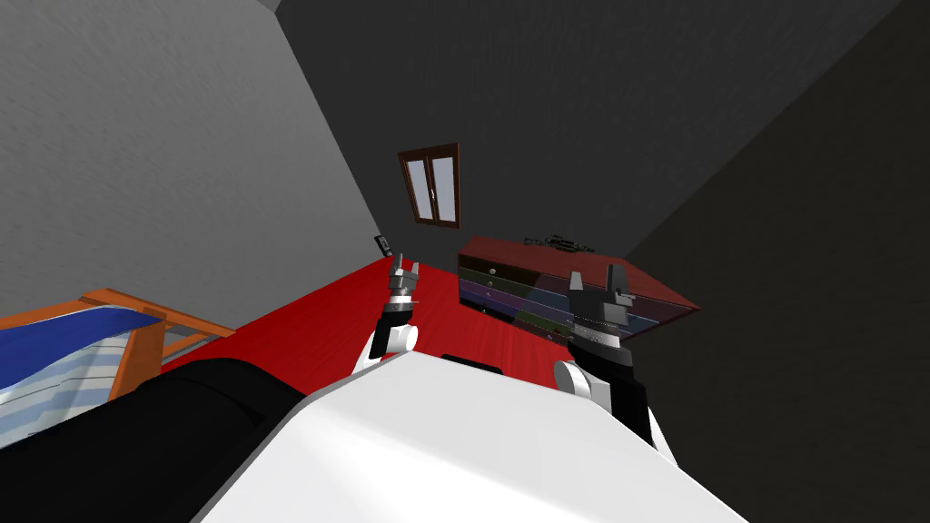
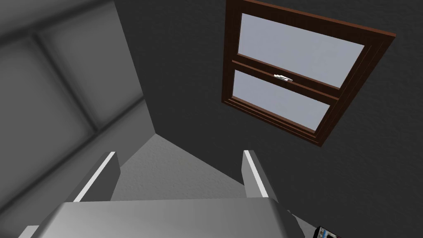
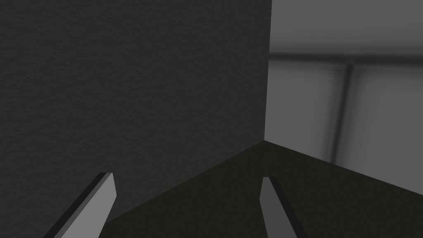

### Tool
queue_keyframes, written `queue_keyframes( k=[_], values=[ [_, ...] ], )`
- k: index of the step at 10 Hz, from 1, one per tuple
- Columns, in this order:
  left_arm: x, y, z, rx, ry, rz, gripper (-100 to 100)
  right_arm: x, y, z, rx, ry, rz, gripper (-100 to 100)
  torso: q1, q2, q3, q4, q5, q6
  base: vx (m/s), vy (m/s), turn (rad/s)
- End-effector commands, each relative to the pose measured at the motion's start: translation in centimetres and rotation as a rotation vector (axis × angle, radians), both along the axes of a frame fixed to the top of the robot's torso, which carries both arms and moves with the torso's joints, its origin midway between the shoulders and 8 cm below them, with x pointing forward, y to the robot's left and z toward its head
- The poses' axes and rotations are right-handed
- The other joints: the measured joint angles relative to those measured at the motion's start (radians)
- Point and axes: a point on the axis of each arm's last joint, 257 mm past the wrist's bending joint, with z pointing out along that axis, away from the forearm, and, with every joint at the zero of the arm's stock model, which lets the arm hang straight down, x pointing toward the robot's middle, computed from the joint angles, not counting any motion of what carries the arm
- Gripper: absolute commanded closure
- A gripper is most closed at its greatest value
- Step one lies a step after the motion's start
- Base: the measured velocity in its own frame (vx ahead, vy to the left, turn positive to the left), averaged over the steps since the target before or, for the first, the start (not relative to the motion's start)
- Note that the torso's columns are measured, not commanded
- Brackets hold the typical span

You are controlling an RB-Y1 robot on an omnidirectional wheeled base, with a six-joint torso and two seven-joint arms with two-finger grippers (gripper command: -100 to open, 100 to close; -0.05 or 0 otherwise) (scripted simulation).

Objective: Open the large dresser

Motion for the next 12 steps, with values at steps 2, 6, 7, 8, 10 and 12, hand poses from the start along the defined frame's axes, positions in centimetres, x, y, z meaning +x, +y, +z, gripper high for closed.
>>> queue_keyframes(
  k=[2, 6, 7, 8, 10, 12],
  values=[
    [0.0, 0.0, 0.0, 0.000, 0.000, 0.000, 0, 0.0, 0.0, 0.0, 0.000, 0.000, 0.000, 0, 0.000, 0.104, -0.209, 0.105, 0.000, 0.000, 0.000, 0.000, 0.000],
    [0.0, 0.0, 0.0, 0.000, 0.000, 0.000, 0, 0.0, 0.0, 0.0, 0.000, 0.000, 0.000, 0, 0.000, 0.396, -0.792, 0.396, 0.000, 0.000, 0.000, 0.000, 0.000],
    [0.0, 0.0, 0.0, 0.000, 0.000, 0.000, 0, 0.0, 0.0, 0.0, 0.000, 0.000, 0.000, 0, 0.000, 0.470, -0.939, 0.470, 0.000, 0.000, 0.000, 0.000, 0.000],
    [0.0, 0.0, 0.0, 0.000, 0.000, 0.000, 0, 0.0, 0.0, 0.0, 0.000, 0.000, 0.000, 0, 0.000, 0.544, -1.087, 0.544, 0.000, 0.000, 0.000, 0.000, 0.000],
    [0.0, 0.0, 0.0, 0.000, 0.000, 0.000, 0, 0.2, 0.2, -0.6, 0.026, 0.008, 0.047, -100, 0.000, 0.691, -1.382, 0.691, 0.000, 0.000, 0.014, 0.003, 0.014],
    [0.0, 0.0, 0.0, 0.000, 0.000, 0.000, 0, 0.5, 0.4, -1.4, 0.079, 0.017, 0.106, -100, 0.001, 0.733, -1.472, 0.733, 0.000, 0.000, 0.050, 0.015, 0.022]
  ],
)
